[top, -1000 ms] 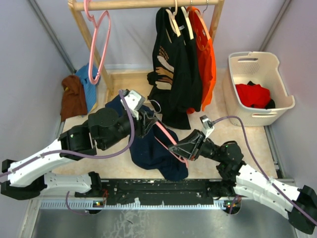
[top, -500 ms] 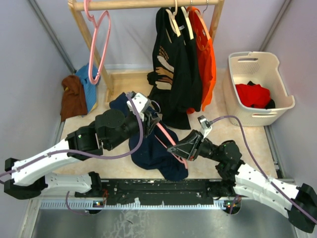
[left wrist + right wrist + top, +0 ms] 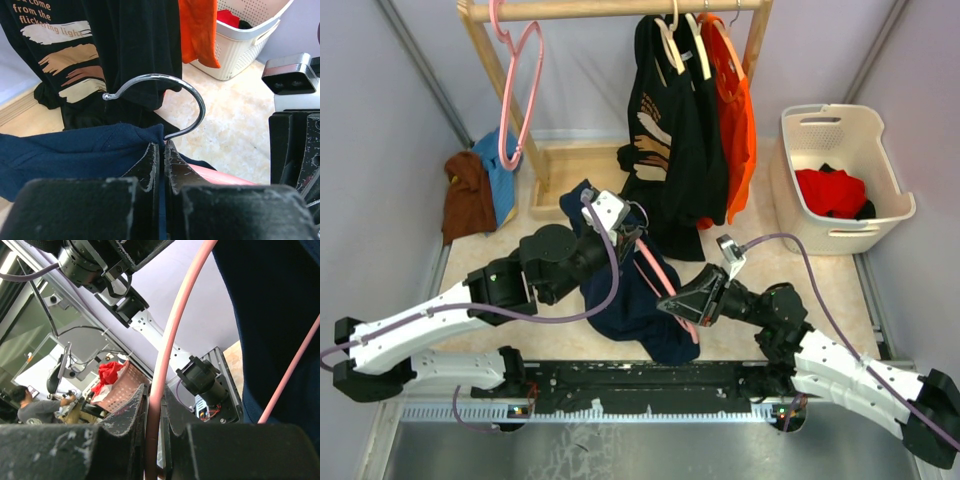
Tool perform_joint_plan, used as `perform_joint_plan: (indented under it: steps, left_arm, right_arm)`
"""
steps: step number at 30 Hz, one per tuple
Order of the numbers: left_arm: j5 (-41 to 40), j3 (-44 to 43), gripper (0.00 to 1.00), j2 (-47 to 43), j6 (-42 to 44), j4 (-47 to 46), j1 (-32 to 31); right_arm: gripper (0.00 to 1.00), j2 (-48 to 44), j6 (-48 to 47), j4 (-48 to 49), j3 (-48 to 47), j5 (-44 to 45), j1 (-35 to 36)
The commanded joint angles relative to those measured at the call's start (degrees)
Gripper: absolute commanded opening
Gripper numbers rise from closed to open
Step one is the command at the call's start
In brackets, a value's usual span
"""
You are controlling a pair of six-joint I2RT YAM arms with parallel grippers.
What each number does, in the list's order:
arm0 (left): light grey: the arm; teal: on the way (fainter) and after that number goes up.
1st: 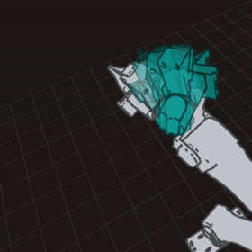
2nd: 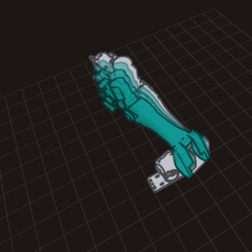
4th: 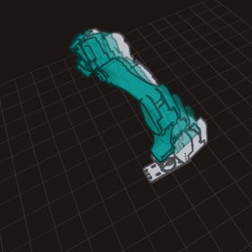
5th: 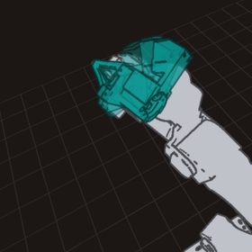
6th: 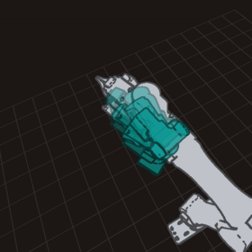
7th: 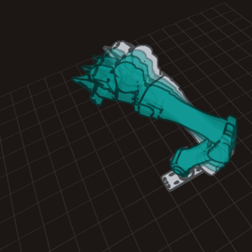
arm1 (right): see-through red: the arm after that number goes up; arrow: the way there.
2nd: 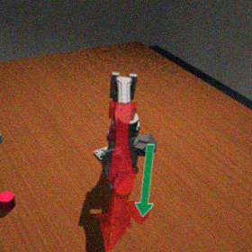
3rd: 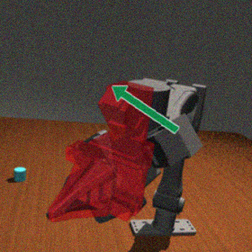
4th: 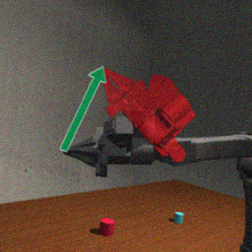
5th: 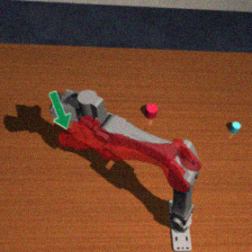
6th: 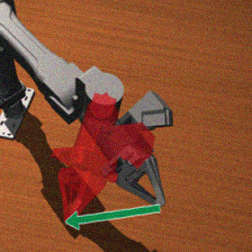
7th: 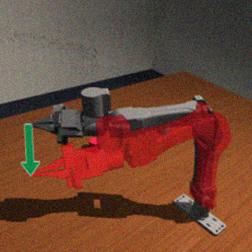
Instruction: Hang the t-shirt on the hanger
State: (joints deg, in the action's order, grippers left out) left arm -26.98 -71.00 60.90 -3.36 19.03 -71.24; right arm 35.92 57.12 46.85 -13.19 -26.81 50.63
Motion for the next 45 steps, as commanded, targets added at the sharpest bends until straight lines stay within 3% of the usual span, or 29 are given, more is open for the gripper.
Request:
perform_joint_plan:
  steps: [1, 9, 16, 24, 31, 36, 45]
  left_arm:
    - [4.6, 2.2, 0.0, -1.0, -0.1, -3.9, -1.2]
    - [1.7, 4.5, 0.0, -4.8, -0.4, -2.5, -1.9]
    - [-3.6, 5.5, 0.0, -7.5, -1.1, 0.0, -2.3]
    - [-5.4, 6.6, 0.0, -9.9, -0.4, 0.7, -2.4]
    - [-6.8, 8.2, 0.0, -11.6, 0.3, 0.0, -2.4]
    - [-7.2, 8.9, 0.0, -12.1, 1.0, -1.0, -2.4]
    - [-7.7, 8.7, 0.0, -12.5, 2.3, -2.6, -2.4]
  right_arm:
    - [0.0, -0.5, -1.9, 4.7, -3.3, 0.2, 0.6]
    - [0.0, -0.5, -3.6, -1.5, -4.7, 0.8, 0.6]
    - [0.37, 0.3, -6.1, -10.4, -8.5, 1.6, 0.6]
    - [0.55, -0.9, -8.0, -22.0, -12.7, 3.5, 0.6]
    - [0.6, -6.5, -8.6, -45.1, -18.1, 14.9, 0.6]
    - [0.61, -4.4, -7.7, -61.1, -22.1, 25.4, 0.6]
    - [0.6, 7.9, -6.7, -64.3, -24.7, 25.8, 1.0]
